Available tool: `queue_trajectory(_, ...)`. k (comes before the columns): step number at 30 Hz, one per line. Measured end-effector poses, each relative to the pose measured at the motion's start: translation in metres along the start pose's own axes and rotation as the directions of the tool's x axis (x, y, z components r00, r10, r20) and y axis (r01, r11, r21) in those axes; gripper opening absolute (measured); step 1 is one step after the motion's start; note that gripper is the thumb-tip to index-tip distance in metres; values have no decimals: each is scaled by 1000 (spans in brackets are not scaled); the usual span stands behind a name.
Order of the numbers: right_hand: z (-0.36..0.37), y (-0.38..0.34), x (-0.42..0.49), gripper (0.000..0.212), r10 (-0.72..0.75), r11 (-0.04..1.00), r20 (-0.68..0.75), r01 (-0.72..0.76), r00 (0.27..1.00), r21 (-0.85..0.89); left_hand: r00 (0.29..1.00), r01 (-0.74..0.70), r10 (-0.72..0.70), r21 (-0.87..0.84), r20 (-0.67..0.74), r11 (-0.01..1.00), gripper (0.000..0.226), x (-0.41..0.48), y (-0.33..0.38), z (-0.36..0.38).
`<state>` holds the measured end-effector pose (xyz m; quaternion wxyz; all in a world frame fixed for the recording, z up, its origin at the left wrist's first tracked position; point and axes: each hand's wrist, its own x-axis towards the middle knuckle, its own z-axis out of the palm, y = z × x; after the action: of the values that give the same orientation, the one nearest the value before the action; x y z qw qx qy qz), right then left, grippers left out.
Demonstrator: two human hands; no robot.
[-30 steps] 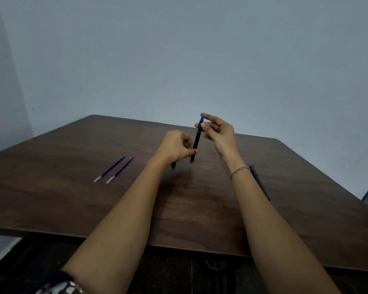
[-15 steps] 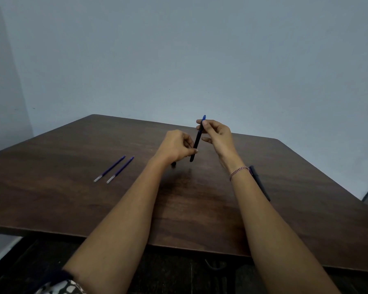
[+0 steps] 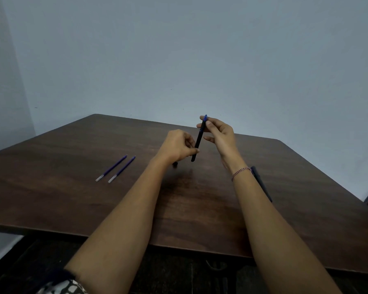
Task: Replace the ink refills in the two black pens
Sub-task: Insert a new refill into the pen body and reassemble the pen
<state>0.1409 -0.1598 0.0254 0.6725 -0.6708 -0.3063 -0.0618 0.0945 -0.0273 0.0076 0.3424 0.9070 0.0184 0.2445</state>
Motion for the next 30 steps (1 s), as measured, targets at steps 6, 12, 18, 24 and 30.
queue_trajectory(6, 0, 1, 3, 18, -2, 1000, -43, 3, 999, 21, 1000, -6, 6, -3, 6, 1000, 14, -1, 0, -1)
queue_trajectory(12, 1, 1, 2, 23, -5, 1000, -22, 5, 1000, 13, 1000, -8, 8, 10, 4, 1000, 15, 0, -1, 0)
queue_trajectory(18, 1, 0, 1, 20, -20, 1000, -9, 20, 1000, -1, 1000, -18, 18, 16, 1, 1000, 18, 1, 0, 0)
queue_trajectory(24, 2, 0, 3, 9, 6, 999, -55, -3, 998, 45, 1000, -23, 23, 8, -5, 1000, 16, 1, -1, 0)
queue_trajectory(30, 1, 0, 1, 23, -22, 1000, 0, 22, 1000, 4, 1000, -15, 15, 4, 3, 1000, 15, 1, -2, 1)
